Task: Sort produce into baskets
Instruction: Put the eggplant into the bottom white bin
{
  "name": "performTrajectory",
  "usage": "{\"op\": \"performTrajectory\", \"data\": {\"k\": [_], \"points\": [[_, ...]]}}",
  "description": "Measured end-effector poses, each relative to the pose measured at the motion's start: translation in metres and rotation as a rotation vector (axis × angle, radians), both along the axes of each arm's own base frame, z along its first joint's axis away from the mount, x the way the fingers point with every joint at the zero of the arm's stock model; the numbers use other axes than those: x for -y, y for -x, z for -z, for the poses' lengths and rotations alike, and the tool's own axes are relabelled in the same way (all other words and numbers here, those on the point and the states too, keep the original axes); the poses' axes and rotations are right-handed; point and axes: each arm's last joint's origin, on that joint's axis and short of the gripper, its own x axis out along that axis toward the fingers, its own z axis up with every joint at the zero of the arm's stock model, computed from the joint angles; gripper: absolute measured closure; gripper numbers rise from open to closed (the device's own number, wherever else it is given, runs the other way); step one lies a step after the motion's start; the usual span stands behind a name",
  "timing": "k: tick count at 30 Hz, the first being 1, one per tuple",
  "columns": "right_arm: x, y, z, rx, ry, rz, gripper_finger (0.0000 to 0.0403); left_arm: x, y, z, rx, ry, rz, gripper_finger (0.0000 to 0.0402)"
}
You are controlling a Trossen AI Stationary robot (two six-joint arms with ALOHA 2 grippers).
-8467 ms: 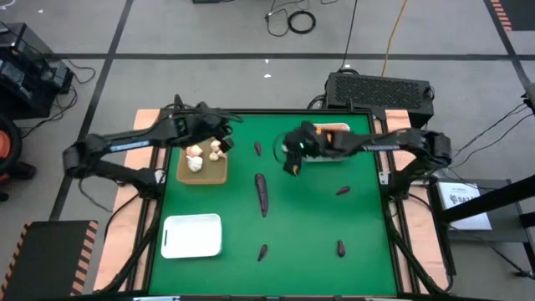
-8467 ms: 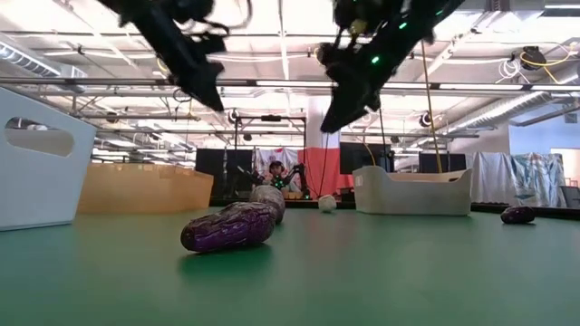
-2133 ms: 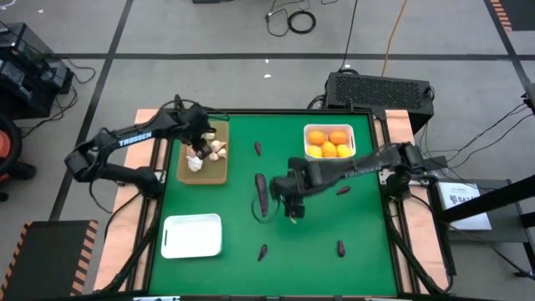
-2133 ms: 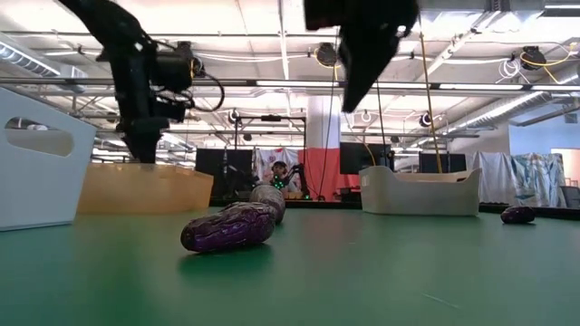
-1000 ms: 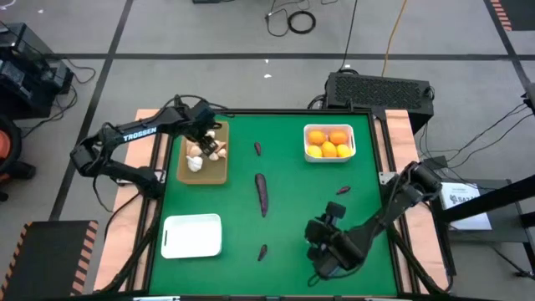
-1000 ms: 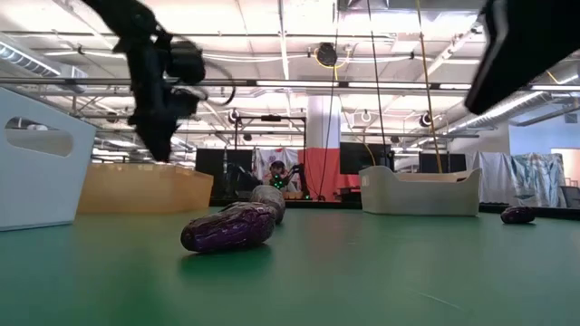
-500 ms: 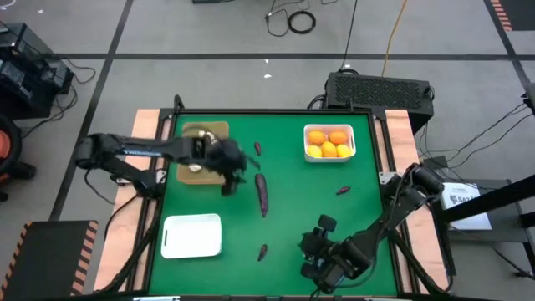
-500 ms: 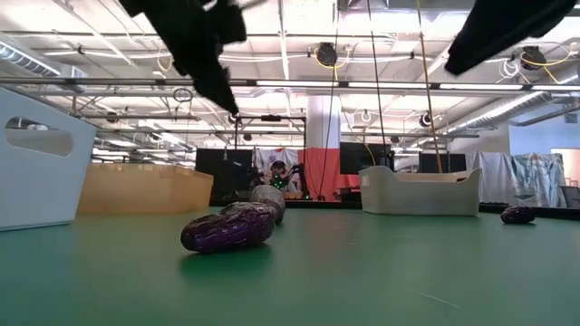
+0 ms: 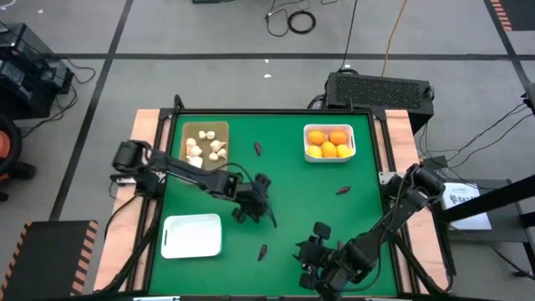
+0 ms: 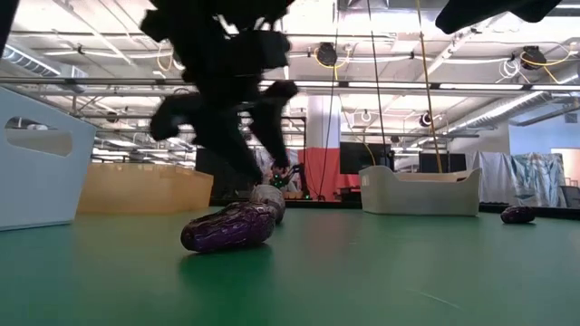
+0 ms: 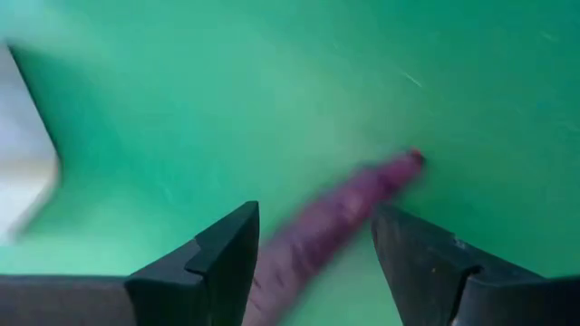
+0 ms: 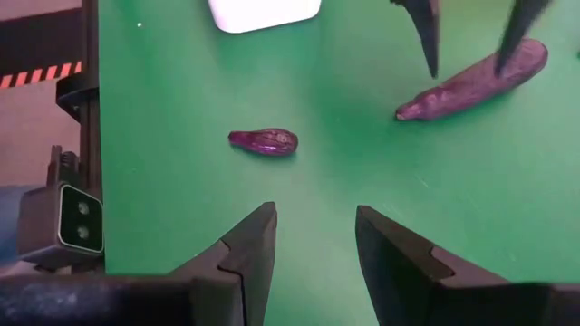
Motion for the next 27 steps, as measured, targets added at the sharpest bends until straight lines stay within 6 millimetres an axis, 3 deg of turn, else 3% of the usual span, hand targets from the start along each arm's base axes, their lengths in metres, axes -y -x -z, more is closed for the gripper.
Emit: {"op": "performTrajectory", "data": {"k": [5,11,19,27], "points": [[0.000,0.000,0.000,0.001,-0.005,0.005,0.0259,0.004,-0.015,0.005,-0.046,-0.085,0.116,0.0183],[0.000,0.000,0.000,-0.002,0.000,0.001,0.0259,0.000,-0.022,0.014,-0.190,-0.098,0.108,0.0183],[0.000,0.001,0.000,-0.003,0.003,-0.001,0.0259,-0.001,-0.032,0.030,-0.216,-0.120,0.155,0.0183],[0.000,0.000,0.000,0.003,0.010,0.003,0.0259,-0.002,-0.033,0.034,-0.224,-0.120,0.152,0.0184]]}}
